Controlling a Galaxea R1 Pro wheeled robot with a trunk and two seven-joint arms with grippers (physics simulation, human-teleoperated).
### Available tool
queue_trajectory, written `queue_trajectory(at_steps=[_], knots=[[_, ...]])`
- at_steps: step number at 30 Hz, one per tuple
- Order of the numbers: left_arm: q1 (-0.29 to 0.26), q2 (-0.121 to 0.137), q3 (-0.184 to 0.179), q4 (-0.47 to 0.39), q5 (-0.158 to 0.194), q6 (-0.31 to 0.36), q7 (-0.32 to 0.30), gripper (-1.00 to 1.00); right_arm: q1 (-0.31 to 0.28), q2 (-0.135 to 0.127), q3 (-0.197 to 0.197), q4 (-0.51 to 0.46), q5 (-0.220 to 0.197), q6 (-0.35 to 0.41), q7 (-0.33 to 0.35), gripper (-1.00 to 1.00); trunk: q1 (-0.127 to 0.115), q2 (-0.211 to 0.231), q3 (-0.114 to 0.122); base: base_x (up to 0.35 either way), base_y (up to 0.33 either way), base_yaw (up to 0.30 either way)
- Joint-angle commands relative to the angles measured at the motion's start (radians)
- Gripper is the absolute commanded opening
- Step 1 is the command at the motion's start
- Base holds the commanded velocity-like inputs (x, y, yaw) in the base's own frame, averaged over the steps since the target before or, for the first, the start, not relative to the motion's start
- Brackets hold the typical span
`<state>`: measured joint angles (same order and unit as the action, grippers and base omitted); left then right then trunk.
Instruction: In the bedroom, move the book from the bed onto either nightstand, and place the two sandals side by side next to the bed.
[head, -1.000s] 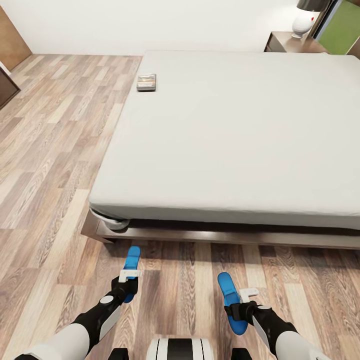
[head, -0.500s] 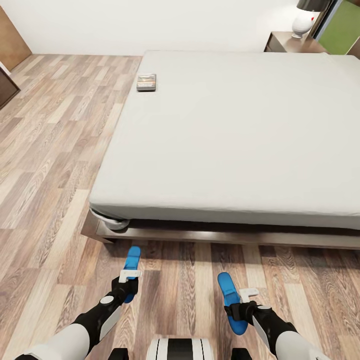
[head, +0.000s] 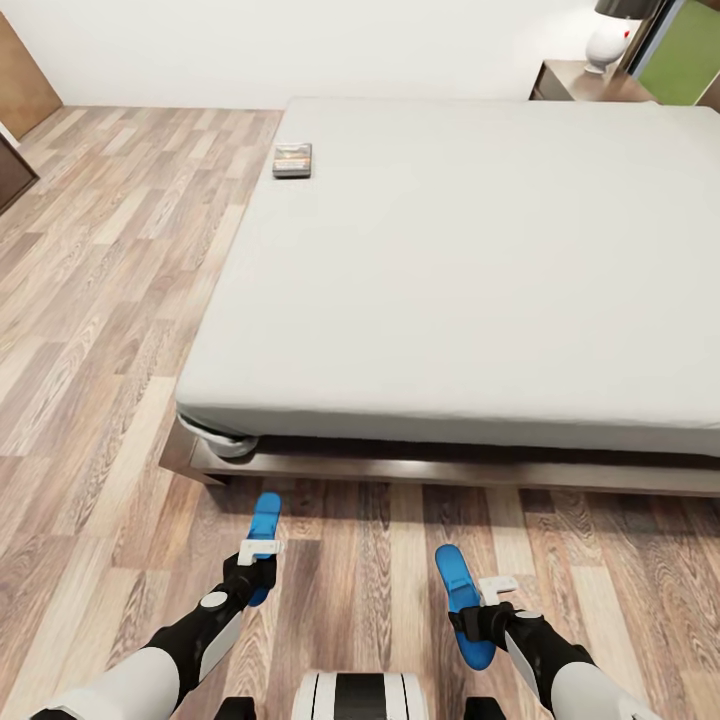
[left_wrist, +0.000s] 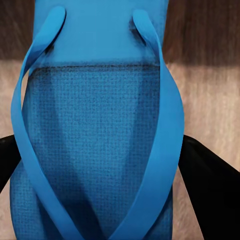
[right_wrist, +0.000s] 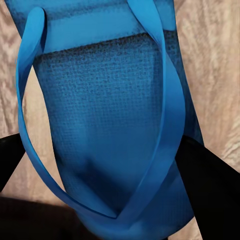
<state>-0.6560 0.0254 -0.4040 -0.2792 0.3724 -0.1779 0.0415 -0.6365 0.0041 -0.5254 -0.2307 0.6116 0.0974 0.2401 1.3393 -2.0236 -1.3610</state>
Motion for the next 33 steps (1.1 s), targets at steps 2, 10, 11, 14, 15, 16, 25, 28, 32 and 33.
queue_trajectory(at_steps=[2, 10, 11, 14, 15, 16, 25, 28, 32, 33], knots=[[0.0, 0.001, -0.008, 0.0, 0.006, -0.003, 0.005, -1.0, 0.0, 0.0, -0.005, -0.003, 0.004, 0.005, 0.007, -1.0, 0.008, -0.014, -0.007, 0.0, 0.0, 0.0], [-0.001, 0.002, -0.007, -0.002, 0.006, -0.003, 0.005, -1.0, 0.0, 0.0, -0.004, -0.004, 0.004, 0.003, 0.01, -1.0, 0.038, -0.07, -0.032, 0.0, 0.0, 0.0], [-0.001, 0.002, -0.007, -0.003, 0.006, -0.004, 0.005, -1.0, 0.0, 0.0, -0.004, -0.004, 0.004, 0.003, 0.011, -1.0, 0.042, -0.077, -0.035, 0.0, 0.0, 0.0], [-0.002, 0.002, -0.007, -0.004, 0.006, -0.004, 0.005, -1.0, 0.0, 0.001, -0.002, -0.005, 0.004, -0.003, 0.012, -1.0, 0.042, -0.077, -0.035, 0.0, 0.0, 0.0], [-0.002, 0.002, -0.007, -0.004, 0.006, -0.004, 0.005, -1.0, 0.0, 0.001, -0.002, -0.006, 0.004, -0.006, 0.014, -1.0, 0.042, -0.077, -0.035, 0.0, 0.0, 0.0], [-0.002, 0.002, -0.007, -0.004, 0.006, -0.004, 0.005, -1.0, 0.0, 0.002, -0.001, -0.006, 0.004, -0.009, 0.02, -1.0, 0.042, -0.077, -0.035, 0.0, 0.0, 0.0], [-0.002, 0.002, -0.007, -0.021, 0.006, -0.005, 0.005, -1.0, 0.004, 0.005, -0.004, -0.094, 0.004, 0.064, 0.107, -1.0, 0.042, -0.077, -0.035, 0.0, 0.0, 0.0], [-0.002, 0.002, -0.007, -0.024, 0.006, -0.005, 0.005, -1.0, 0.005, 0.006, -0.003, -0.112, 0.003, 0.085, 0.112, -1.0, 0.042, -0.077, -0.035, 0.0, 0.0, 0.0], [-0.002, 0.002, -0.007, -0.025, 0.006, -0.005, 0.005, -1.0, 0.006, 0.01, -0.001, -0.123, 0.003, 0.123, 0.133, -1.0, 0.042, -0.077, -0.035, 0.0, 0.0, 0.0], [-0.002, 0.002, -0.007, -0.026, 0.006, -0.005, 0.005, -1.0, 0.006, 0.011, 0.0, -0.128, 0.003, 0.133, 0.142, -1.0, 0.042, -0.077, -0.035, 0.0, 0.0, 0.0]])
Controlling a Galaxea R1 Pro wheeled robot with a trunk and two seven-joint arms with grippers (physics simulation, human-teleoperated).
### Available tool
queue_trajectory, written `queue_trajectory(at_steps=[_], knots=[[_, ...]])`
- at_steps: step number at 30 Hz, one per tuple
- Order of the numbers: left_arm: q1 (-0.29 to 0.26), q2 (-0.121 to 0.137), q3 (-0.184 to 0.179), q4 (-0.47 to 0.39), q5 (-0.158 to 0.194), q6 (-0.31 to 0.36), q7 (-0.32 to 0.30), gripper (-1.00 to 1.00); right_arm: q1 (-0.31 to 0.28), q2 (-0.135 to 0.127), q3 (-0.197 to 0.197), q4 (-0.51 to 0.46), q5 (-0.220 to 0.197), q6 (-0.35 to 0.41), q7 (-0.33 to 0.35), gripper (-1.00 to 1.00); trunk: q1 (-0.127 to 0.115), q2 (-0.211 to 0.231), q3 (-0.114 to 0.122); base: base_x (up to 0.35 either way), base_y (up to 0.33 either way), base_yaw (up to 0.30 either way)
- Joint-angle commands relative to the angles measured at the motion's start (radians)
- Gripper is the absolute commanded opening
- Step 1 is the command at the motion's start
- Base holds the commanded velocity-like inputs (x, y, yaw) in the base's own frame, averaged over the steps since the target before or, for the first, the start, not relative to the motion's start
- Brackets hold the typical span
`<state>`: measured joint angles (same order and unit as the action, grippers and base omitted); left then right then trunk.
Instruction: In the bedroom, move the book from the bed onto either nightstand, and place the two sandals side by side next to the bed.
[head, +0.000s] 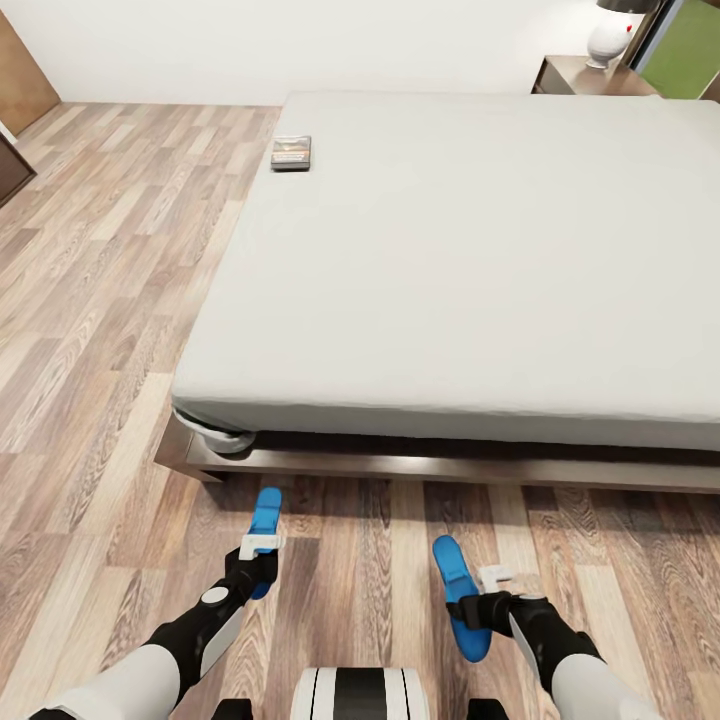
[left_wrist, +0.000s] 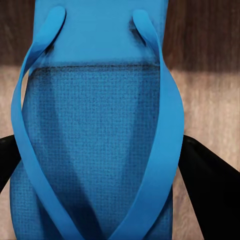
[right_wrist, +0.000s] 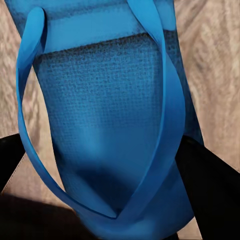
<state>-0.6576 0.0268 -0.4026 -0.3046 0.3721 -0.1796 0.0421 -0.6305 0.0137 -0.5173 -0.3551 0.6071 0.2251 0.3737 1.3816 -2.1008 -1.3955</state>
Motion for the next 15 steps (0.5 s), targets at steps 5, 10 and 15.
queue_trajectory(at_steps=[5, 10, 15], knots=[[0.0, 0.001, -0.008, -0.001, 0.007, -0.003, 0.005, -1.0, 0.001, 0.004, -0.008, -0.059, 0.008, 0.061, 0.085, -1.0, 0.0, 0.0, 0.0, 0.0, 0.0, 0.0], [0.0, 0.001, -0.008, -0.001, 0.007, -0.004, 0.005, -1.0, 0.005, 0.027, -0.002, -0.13, 0.011, 0.096, 0.12, -1.0, 0.0, 0.0, 0.0, 0.0, 0.0, 0.0], [0.0, 0.001, -0.008, -0.001, 0.007, -0.004, 0.005, -1.0, 0.051, 0.076, 0.003, -0.275, 0.019, 0.157, 0.127, -1.0, 0.0, 0.0, 0.0, 0.0, 0.0, 0.0]])
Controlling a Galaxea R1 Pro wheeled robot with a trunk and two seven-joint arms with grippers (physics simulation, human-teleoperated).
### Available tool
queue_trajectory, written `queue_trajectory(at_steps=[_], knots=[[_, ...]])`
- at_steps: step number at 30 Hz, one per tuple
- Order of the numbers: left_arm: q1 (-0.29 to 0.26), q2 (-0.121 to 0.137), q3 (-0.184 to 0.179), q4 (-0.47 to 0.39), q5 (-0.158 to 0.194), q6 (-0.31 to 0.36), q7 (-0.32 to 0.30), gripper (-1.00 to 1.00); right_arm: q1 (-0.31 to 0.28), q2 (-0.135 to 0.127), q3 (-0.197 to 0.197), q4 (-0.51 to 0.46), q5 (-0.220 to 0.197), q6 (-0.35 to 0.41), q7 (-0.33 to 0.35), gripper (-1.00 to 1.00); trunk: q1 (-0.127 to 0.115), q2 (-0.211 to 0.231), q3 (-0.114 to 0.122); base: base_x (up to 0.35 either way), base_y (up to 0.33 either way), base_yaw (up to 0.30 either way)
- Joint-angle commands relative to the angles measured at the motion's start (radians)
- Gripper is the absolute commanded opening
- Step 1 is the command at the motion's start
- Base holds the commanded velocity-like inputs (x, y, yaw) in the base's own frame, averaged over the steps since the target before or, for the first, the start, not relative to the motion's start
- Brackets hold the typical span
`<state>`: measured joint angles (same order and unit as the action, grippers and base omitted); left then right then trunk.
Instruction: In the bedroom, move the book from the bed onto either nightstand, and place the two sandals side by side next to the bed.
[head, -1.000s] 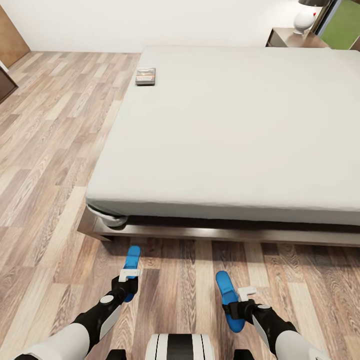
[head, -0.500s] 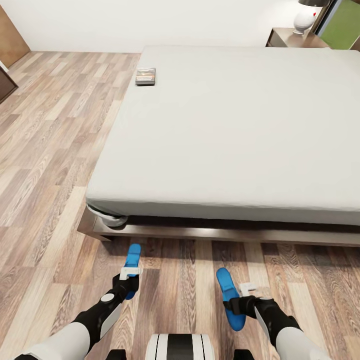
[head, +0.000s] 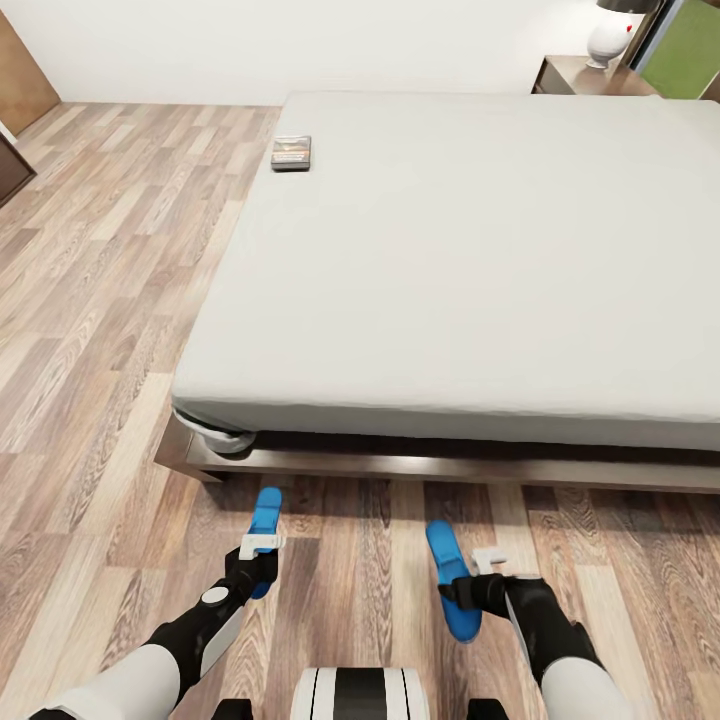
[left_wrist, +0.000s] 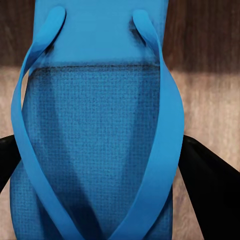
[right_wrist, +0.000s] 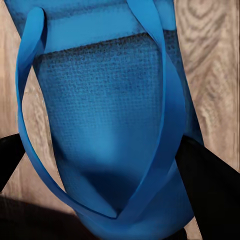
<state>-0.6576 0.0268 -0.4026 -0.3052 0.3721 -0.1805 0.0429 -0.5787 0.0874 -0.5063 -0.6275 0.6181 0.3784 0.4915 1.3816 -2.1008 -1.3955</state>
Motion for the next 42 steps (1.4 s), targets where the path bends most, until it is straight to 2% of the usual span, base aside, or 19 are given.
queue_trajectory(at_steps=[1, 4, 8, 16, 22, 29, 40, 42], knots=[[-0.001, 0.001, -0.009, 0.0, 0.007, -0.003, 0.005, -1.0, 0.011, 0.005, -0.007, -0.028, 0.008, 0.018, 0.011, -1.0, 0.0, 0.0, -0.001, 0.0, 0.0, 0.0], [-0.001, 0.001, -0.009, 0.0, 0.007, -0.003, 0.005, -1.0, 0.047, 0.015, 0.01, -0.123, 0.007, 0.064, 0.034, -1.0, 0.0, 0.0, -0.001, 0.0, 0.0, 0.0], [-0.001, 0.001, -0.009, 0.0, 0.007, -0.003, 0.005, -1.0, 0.07, 0.019, 0.047, -0.173, 0.009, 0.082, 0.071, -1.0, 0.011, -0.021, -0.01, 0.0, 0.0, 0.0], [-0.001, 0.001, -0.009, 0.0, 0.007, -0.003, 0.005, -1.0, 0.082, 0.02, 0.065, -0.192, 0.009, 0.087, 0.085, -1.0, 0.042, -0.077, -0.035, 0.0, 0.0, 0.0], [-0.002, 0.001, -0.009, -0.003, 0.007, -0.006, 0.005, -1.0, 0.084, 0.02, 0.069, -0.204, 0.008, 0.087, 0.097, -1.0, 0.042, -0.077, -0.035, 0.0, 0.0, 0.0], [-0.013, 0.001, -0.009, -0.026, 0.006, -0.007, 0.005, -1.0, 0.096, 0.02, 0.103, -0.231, 0.009, 0.087, 0.117, -1.0, 0.042, -0.077, -0.035, 0.0, 0.0, 0.0], [-0.022, 0.001, -0.01, -0.027, 0.005, -0.009, 0.006, -1.0, 0.109, 0.02, 0.109, -0.245, 0.008, 0.088, 0.119, -1.0, 0.084, -0.154, -0.069, 0.0, 0.0, 0.0], [-0.022, 0.001, -0.01, -0.028, 0.005, -0.009, 0.006, -1.0, 0.109, 0.02, 0.109, -0.246, 0.007, 0.088, 0.12, -1.0, 0.084, -0.154, -0.069, 0.0, 0.0, 0.0]])
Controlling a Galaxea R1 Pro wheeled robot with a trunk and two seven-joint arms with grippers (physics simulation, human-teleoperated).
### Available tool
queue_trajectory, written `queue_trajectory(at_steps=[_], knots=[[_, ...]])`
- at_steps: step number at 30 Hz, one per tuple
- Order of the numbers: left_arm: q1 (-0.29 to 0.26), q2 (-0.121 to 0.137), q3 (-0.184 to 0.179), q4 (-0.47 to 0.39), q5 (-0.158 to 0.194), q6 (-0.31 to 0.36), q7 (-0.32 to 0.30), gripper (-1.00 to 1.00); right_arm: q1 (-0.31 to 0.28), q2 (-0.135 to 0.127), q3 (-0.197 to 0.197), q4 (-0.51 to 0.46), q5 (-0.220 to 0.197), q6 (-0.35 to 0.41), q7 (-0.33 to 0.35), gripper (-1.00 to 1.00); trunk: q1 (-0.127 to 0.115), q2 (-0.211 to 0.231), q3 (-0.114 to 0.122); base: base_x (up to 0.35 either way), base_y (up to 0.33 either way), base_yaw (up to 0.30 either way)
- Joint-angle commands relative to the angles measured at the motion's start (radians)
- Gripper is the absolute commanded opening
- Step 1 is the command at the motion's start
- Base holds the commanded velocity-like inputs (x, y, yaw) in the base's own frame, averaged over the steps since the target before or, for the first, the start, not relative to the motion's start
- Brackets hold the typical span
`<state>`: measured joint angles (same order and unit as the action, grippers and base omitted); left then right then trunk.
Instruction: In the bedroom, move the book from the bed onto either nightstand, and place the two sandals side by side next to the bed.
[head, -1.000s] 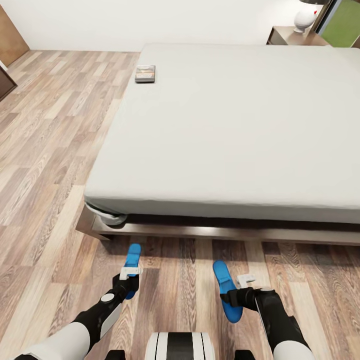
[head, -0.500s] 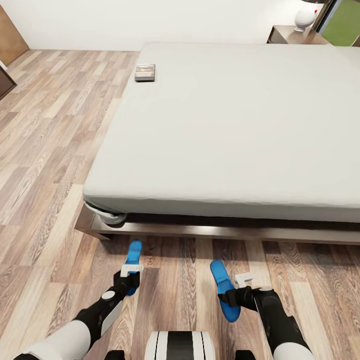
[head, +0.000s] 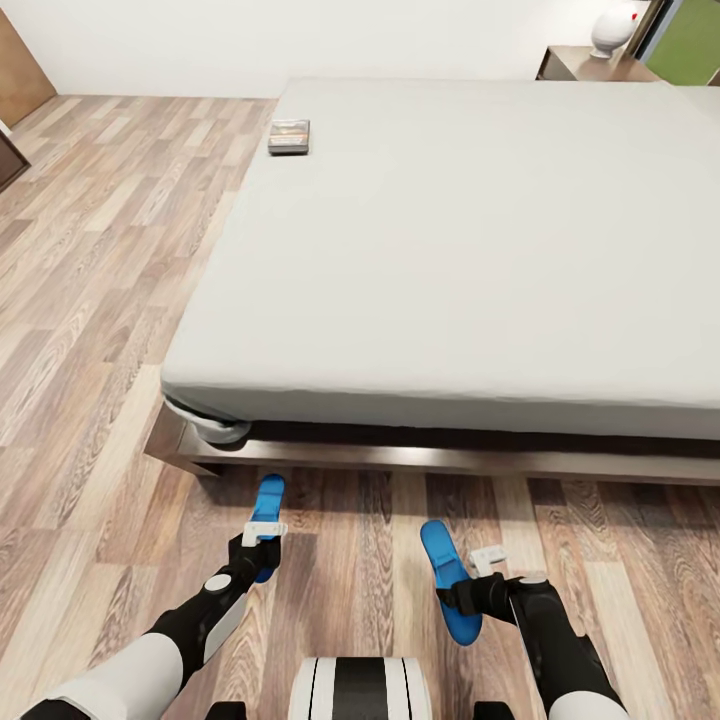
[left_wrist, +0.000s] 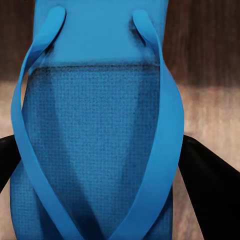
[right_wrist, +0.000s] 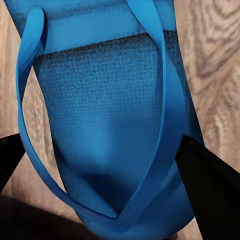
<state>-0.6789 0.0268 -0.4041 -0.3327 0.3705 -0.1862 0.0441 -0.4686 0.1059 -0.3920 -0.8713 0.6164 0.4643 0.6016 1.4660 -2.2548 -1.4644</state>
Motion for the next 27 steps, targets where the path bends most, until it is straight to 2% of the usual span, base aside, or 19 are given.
queue_trajectory(at_steps=[1, 4, 12, 19, 24, 27], knots=[[-0.001, 0.001, -0.008, 0.0, 0.007, -0.003, 0.005, -1.0, 0.0, 0.001, -0.005, -0.002, 0.009, 0.002, 0.01, -1.0, 0.0, 0.0, -0.001, 0.0, 0.0, 0.0], [-0.001, 0.001, -0.009, -0.001, 0.007, -0.004, 0.005, -1.0, 0.0, 0.001, -0.005, -0.002, 0.008, 0.002, 0.01, -1.0, 0.0, 0.0, -0.001, 0.0, 0.0, 0.0], [-0.001, 0.001, -0.009, -0.002, 0.007, -0.004, 0.005, -1.0, 0.001, 0.001, -0.005, -0.003, 0.008, 0.002, 0.01, -1.0, 0.031, -0.056, -0.026, 0.0, 0.0, 0.0], [-0.002, 0.001, -0.009, -0.002, 0.007, -0.005, 0.005, -1.0, 0.001, 0.004, -0.004, -0.002, 0.008, 0.002, 0.01, -1.0, 0.031, -0.056, -0.026, 0.0, 0.0, 0.0], [-0.002, 0.001, -0.009, -0.003, 0.007, -0.006, 0.005, -1.0, 0.001, 0.005, -0.004, -0.002, 0.008, 0.002, 0.01, -1.0, 0.05, -0.091, -0.041, 0.0, 0.0, 0.0], [-0.003, 0.001, -0.009, -0.023, 0.007, -0.005, 0.004, -1.0, 0.001, 0.005, -0.004, -0.002, 0.008, 0.002, 0.01, -1.0, 0.05, -0.091, -0.041, 0.0, 0.0, 0.0]])
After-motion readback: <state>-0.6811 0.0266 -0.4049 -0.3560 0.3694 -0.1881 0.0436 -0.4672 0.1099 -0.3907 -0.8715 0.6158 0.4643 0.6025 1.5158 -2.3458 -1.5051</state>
